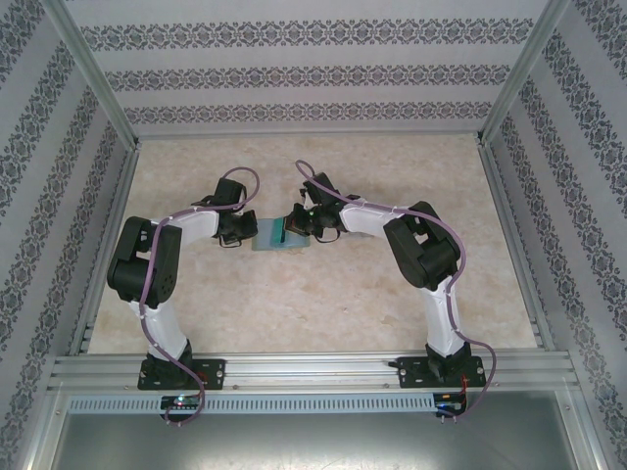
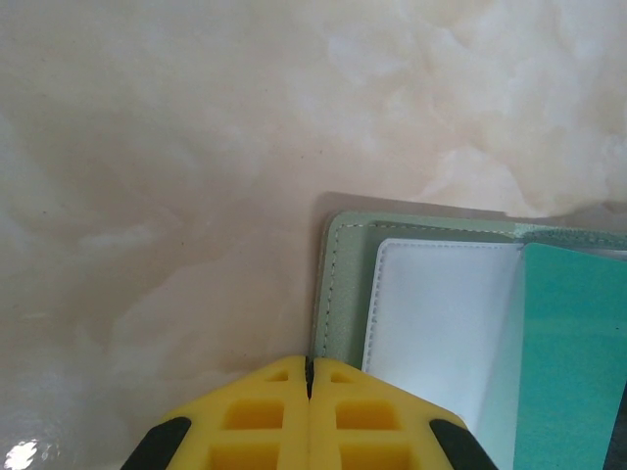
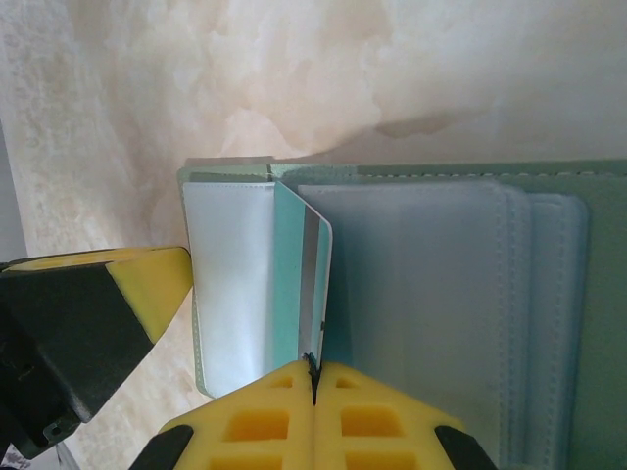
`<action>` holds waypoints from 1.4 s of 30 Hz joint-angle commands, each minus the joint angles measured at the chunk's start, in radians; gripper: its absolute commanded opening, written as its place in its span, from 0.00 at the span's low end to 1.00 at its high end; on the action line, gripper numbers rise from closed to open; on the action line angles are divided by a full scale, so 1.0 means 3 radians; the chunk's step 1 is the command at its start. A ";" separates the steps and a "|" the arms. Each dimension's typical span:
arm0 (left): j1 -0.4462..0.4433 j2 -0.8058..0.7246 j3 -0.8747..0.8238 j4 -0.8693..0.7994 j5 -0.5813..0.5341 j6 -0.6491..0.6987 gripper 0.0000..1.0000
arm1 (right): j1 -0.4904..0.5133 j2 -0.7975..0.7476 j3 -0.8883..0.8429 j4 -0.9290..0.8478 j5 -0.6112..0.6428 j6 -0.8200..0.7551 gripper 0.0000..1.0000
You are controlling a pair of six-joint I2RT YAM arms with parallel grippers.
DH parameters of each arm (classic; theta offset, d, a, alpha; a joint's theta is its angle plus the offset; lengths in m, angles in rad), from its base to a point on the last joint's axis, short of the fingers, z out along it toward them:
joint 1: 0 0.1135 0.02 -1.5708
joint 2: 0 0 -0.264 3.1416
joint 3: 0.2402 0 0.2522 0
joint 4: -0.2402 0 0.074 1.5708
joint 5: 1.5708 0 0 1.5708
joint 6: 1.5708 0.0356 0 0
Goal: Put the credit cards into the card holder
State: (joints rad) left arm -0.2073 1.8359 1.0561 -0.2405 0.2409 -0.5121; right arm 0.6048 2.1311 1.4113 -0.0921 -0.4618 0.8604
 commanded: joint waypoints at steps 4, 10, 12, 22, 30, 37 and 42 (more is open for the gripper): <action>0.0043 0.0090 0.0042 -0.0126 -0.0087 0.0054 0.05 | -0.0008 0.0024 -0.0051 -0.0122 -0.0117 -0.0134 0.00; 0.0040 0.0123 0.0059 -0.0107 -0.0048 0.0028 0.05 | -0.0083 -0.0019 -0.0028 -0.0255 -0.0187 -0.0297 0.00; 0.0042 0.0127 0.0055 -0.0100 -0.0049 0.0026 0.06 | -0.0090 0.0008 0.0025 -0.0330 -0.0218 -0.0373 0.00; 0.0040 0.0129 0.0029 -0.0087 -0.0010 0.0005 0.06 | -0.0043 0.0105 0.0067 -0.0261 -0.0189 -0.0300 0.00; 0.0039 0.0131 0.0027 -0.0074 0.0002 -0.0001 0.07 | -0.0037 0.0148 0.0151 -0.0225 -0.0076 -0.0276 0.00; 0.0038 0.0125 0.0015 -0.0065 -0.0007 -0.0001 0.07 | -0.0028 0.0176 0.0087 -0.0077 -0.0032 -0.0222 0.00; 0.0041 0.0131 0.0013 -0.0063 -0.0009 0.0009 0.07 | 0.0024 0.0223 0.0142 -0.0082 -0.0078 -0.0209 0.00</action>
State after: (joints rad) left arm -0.2070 1.8416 1.0626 -0.2420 0.2386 -0.5125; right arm 0.5880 2.1624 1.4391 -0.1116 -0.5053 0.7872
